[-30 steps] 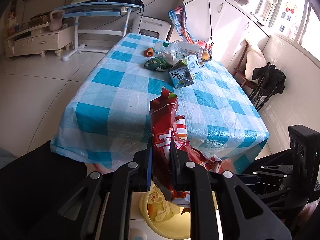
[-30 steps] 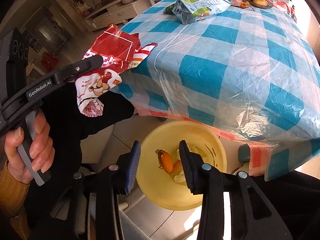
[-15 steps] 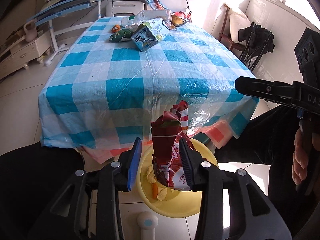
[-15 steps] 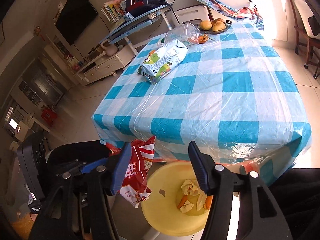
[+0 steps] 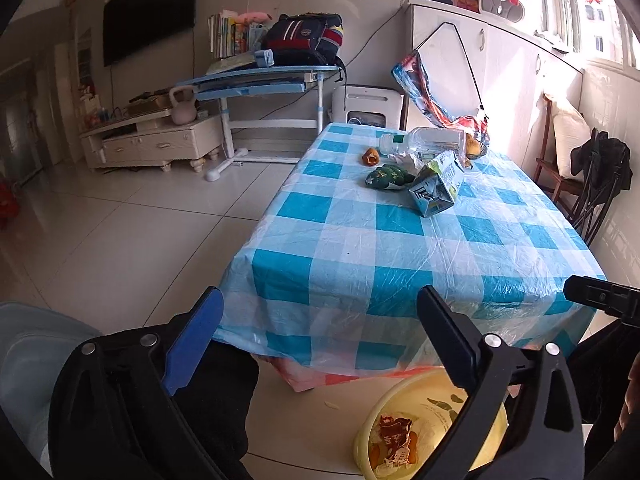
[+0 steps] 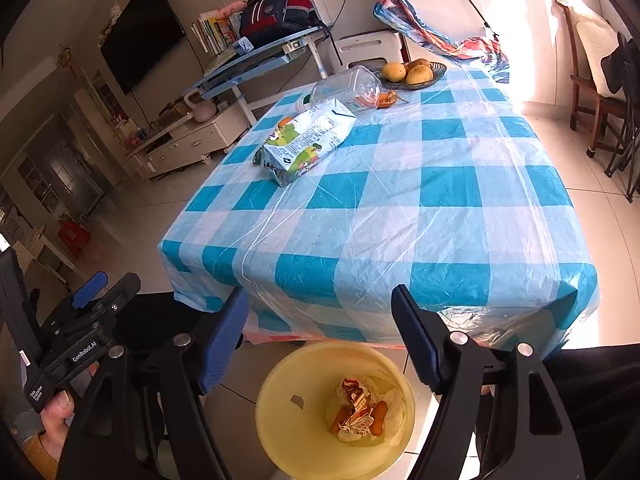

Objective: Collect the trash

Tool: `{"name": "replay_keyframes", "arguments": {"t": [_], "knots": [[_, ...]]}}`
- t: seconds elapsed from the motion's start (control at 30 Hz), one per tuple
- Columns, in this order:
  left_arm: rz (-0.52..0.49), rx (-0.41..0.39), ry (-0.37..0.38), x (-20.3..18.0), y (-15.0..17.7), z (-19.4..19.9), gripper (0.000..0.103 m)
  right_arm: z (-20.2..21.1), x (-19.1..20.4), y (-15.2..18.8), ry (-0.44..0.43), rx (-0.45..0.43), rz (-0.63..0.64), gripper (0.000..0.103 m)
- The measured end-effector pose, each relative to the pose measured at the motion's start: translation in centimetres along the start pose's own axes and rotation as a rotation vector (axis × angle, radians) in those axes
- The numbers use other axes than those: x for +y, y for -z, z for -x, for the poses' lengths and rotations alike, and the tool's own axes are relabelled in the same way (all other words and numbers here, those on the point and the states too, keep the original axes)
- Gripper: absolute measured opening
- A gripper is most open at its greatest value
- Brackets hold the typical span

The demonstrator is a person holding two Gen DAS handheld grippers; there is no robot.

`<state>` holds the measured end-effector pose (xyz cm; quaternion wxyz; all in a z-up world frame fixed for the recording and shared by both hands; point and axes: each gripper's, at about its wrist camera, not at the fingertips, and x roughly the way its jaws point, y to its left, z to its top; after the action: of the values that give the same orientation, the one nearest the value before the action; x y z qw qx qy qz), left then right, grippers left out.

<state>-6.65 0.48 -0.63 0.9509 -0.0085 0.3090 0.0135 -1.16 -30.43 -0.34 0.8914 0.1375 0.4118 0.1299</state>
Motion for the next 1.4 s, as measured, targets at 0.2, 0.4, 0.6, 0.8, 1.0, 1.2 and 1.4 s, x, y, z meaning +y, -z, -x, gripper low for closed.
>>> {"name": "replay_keyframes", "arguments": {"t": [0.2, 0.4, 0.6, 0.8, 1.0, 1.2, 1.4], "knots": [[0.131, 0.008, -0.021, 2.9, -0.4, -0.4, 0.096, -0.4, 1.2, 0.4, 0.045, 0.005, 0.073, 0.073], [0.129, 0.010, -0.022, 2.9, -0.2, -0.5, 0.096, -0.8, 2.9, 0.9, 0.071, 0.013, 0.173, 0.074], [0.124, 0.015, -0.026, 2.5, -0.1, -0.6, 0.096, -1.0, 3.2, 1.0, 0.071, 0.015, 0.192, 0.075], [0.112, 0.018, -0.031, 2.2, 0.1, -0.8, 0.096, -0.9, 2.9, 0.9, 0.066, 0.011, 0.170, 0.076], [0.109, 0.021, -0.033, 2.2, 0.1, -0.9, 0.096, -0.9, 2.9, 0.9, 0.066, 0.013, 0.170, 0.076], [0.108, 0.017, -0.035, 2.2, 0.2, -0.9, 0.096, -0.9, 2.9, 0.9, 0.066, 0.012, 0.169, 0.076], [0.108, 0.018, -0.035, 2.1, 0.2, -0.9, 0.096, -0.8, 2.9, 0.9, 0.066, 0.012, 0.169, 0.076]]}}
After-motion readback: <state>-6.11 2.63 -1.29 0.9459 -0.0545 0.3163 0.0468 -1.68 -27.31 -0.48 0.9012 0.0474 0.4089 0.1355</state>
